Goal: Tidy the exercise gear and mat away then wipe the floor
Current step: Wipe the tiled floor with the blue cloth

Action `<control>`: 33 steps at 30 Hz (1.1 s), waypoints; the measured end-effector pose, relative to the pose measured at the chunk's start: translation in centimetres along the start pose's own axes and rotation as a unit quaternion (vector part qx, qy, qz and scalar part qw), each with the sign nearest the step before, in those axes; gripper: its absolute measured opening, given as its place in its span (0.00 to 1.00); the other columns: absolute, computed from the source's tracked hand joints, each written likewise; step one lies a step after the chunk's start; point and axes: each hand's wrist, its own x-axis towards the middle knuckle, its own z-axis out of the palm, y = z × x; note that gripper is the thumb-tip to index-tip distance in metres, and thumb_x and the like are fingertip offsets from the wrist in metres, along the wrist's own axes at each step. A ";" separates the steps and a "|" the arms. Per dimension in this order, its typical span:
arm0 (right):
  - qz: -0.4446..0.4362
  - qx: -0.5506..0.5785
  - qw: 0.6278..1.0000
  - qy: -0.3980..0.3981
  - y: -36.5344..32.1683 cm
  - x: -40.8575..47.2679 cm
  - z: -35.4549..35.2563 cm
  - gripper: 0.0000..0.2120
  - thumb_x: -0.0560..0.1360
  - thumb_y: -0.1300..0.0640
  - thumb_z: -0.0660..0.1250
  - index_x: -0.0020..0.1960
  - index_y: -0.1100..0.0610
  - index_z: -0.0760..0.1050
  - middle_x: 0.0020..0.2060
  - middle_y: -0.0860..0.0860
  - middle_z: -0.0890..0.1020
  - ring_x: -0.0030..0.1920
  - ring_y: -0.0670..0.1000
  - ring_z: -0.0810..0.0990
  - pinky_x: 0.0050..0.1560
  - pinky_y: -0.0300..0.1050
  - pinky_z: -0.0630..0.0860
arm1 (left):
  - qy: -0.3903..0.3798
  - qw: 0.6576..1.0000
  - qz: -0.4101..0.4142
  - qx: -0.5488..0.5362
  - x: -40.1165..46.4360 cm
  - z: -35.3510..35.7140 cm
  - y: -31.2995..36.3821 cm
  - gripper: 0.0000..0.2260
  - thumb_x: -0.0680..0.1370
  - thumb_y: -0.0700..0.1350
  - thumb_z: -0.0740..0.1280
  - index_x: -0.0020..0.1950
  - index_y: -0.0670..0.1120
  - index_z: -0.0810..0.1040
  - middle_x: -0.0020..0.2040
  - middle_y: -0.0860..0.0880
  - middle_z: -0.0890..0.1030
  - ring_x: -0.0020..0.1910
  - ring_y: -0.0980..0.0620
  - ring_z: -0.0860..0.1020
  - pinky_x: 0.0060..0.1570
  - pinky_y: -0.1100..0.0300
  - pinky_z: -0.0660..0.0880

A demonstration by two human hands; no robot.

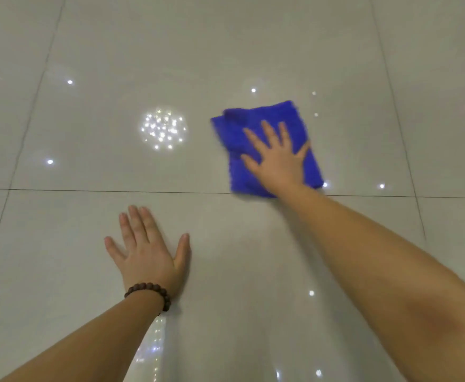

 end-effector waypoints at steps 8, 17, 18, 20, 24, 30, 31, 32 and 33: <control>0.436 0.075 0.897 0.025 11.0 -3.7 -2.0 0.32 0.76 0.32 0.45 0.77 0.41 0.45 0.78 0.49 0.46 0.76 0.59 0.41 0.64 0.79 0.42 | 0.002 1.000 -0.002 0.004 -0.1 -0.1 0.0 0.41 0.75 0.68 0.39 0.78 0.42 0.39 0.79 0.45 0.42 0.78 0.46 0.40 0.73 0.37 0.42; -0.085 -0.021 0.996 0.033 2.6 -6.1 1.4 0.30 0.73 0.32 0.46 0.74 0.36 0.52 0.77 0.45 0.53 0.77 0.54 0.48 0.69 0.72 0.43 | 0.009 1.000 0.000 0.005 -0.1 0.3 0.1 0.41 0.75 0.68 0.42 0.79 0.41 0.43 0.79 0.44 0.45 0.78 0.46 0.42 0.72 0.37 0.42; 0.031 -0.010 0.998 0.054 8.3 -6.7 0.7 0.30 0.74 0.33 0.47 0.74 0.37 0.52 0.77 0.46 0.54 0.77 0.53 0.48 0.69 0.72 0.44 | 0.008 1.000 0.001 0.008 -0.1 0.3 0.1 0.41 0.75 0.68 0.41 0.79 0.41 0.42 0.79 0.44 0.44 0.78 0.46 0.42 0.72 0.37 0.42; 0.300 0.030 0.952 0.053 19.0 -10.0 -1.0 0.31 0.75 0.32 0.49 0.76 0.41 0.51 0.77 0.47 0.51 0.77 0.54 0.46 0.68 0.73 0.44 | 0.007 1.000 0.000 0.011 -0.1 0.2 0.1 0.41 0.75 0.68 0.40 0.78 0.41 0.41 0.79 0.43 0.43 0.78 0.46 0.40 0.73 0.37 0.41; 0.554 0.110 0.824 0.044 21.8 -15.3 -1.8 0.34 0.76 0.32 0.46 0.77 0.45 0.49 0.77 0.50 0.48 0.76 0.58 0.44 0.68 0.74 0.42 | 0.001 1.000 0.001 0.013 -0.1 0.0 0.2 0.41 0.75 0.68 0.41 0.78 0.41 0.40 0.79 0.43 0.43 0.77 0.46 0.40 0.73 0.37 0.40; -0.007 -0.026 0.998 0.059 -4.0 -14.6 4.1 0.31 0.73 0.34 0.51 0.74 0.41 0.58 0.76 0.50 0.59 0.76 0.59 0.54 0.66 0.77 0.45 | 0.000 1.000 0.001 0.002 -0.1 0.0 0.0 0.40 0.74 0.64 0.43 0.78 0.42 0.41 0.79 0.44 0.43 0.78 0.46 0.41 0.73 0.37 0.41; -0.124 -0.036 0.991 0.032 -6.4 -15.6 4.2 0.30 0.73 0.34 0.51 0.74 0.40 0.59 0.75 0.49 0.60 0.76 0.58 0.55 0.66 0.76 0.48 | 0.000 1.000 0.000 -0.006 -0.1 0.0 0.0 0.40 0.72 0.62 0.44 0.79 0.41 0.42 0.79 0.43 0.44 0.78 0.46 0.41 0.72 0.37 0.41; -0.187 -0.036 0.982 0.017 -6.4 -16.3 4.3 0.29 0.74 0.34 0.51 0.74 0.40 0.59 0.75 0.49 0.60 0.76 0.57 0.54 0.66 0.75 0.50 | -0.001 1.000 0.000 -0.010 -0.1 0.0 -0.1 0.40 0.72 0.61 0.45 0.79 0.41 0.42 0.79 0.43 0.44 0.78 0.45 0.42 0.72 0.36 0.41; -0.198 -0.026 0.979 0.028 -4.4 -16.6 4.0 0.29 0.74 0.35 0.52 0.74 0.40 0.59 0.75 0.48 0.60 0.76 0.56 0.54 0.67 0.74 0.51 | -0.001 1.000 0.002 -0.007 -0.1 0.1 -0.1 0.40 0.73 0.62 0.44 0.78 0.41 0.42 0.79 0.43 0.44 0.78 0.46 0.41 0.72 0.36 0.41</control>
